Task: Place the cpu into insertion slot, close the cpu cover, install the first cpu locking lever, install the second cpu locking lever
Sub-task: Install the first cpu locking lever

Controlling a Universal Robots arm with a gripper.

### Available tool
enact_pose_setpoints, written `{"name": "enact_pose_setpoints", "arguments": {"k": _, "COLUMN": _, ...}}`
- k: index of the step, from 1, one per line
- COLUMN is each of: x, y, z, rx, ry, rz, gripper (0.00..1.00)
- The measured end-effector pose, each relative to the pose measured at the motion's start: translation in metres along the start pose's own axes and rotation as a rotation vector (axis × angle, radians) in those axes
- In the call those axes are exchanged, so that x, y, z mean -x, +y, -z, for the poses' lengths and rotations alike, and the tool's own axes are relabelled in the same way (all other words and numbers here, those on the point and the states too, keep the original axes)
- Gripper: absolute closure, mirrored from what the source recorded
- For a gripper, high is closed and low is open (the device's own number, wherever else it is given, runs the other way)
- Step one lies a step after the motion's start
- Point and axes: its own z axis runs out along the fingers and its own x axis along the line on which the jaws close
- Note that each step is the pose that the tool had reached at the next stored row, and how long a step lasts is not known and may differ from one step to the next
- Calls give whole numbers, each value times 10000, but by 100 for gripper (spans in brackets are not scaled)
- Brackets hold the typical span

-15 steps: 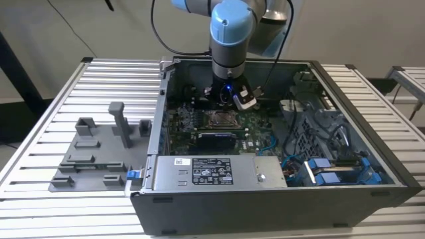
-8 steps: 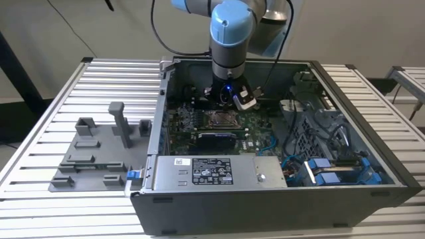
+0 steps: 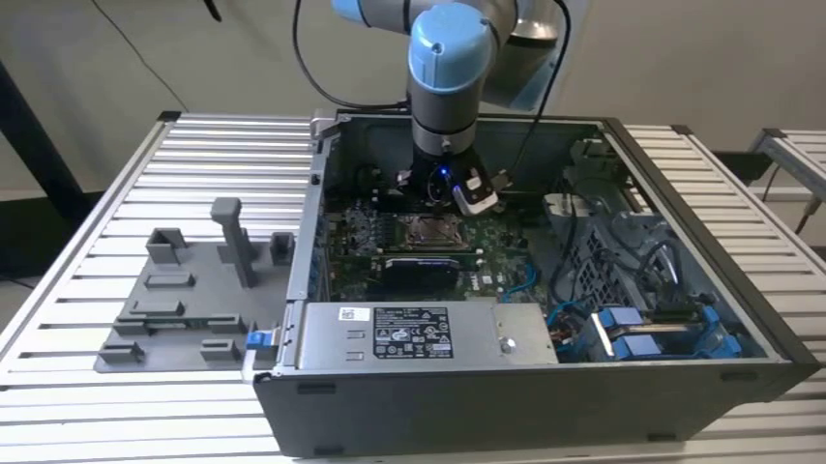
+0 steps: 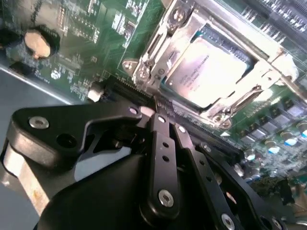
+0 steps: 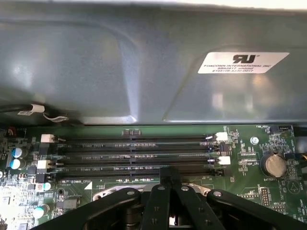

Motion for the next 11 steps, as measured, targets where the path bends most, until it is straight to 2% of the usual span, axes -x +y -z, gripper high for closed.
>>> {"name": "enact_pose_setpoints", "arguments": {"k": 1, "x": 0, "y": 0, "z": 3, "rx": 132, "ry": -4, "rz": -12, "gripper": 89}}
{"name": "enact_pose_setpoints", "arguments": {"k": 2, "x": 0, "y": 2, "z": 13, "rx": 205, "ry": 0, "rz": -21, "gripper": 89}}
{"name": "enact_pose_setpoints", "arguments": {"k": 4, "x": 4, "y": 16, "z": 55, "rx": 272, "ry": 2, "rz": -31, "gripper": 89}}
{"name": "enact_pose_setpoints", "arguments": {"k": 8, "x": 11, "y": 53, "z": 159, "rx": 320, "ry": 9, "rz": -40, "gripper": 89}}
{"name": "enact_pose_setpoints", "arguments": {"k": 11, "x": -12, "y": 85, "z": 188, "rx": 325, "ry": 14, "rz": -41, "gripper": 89}}
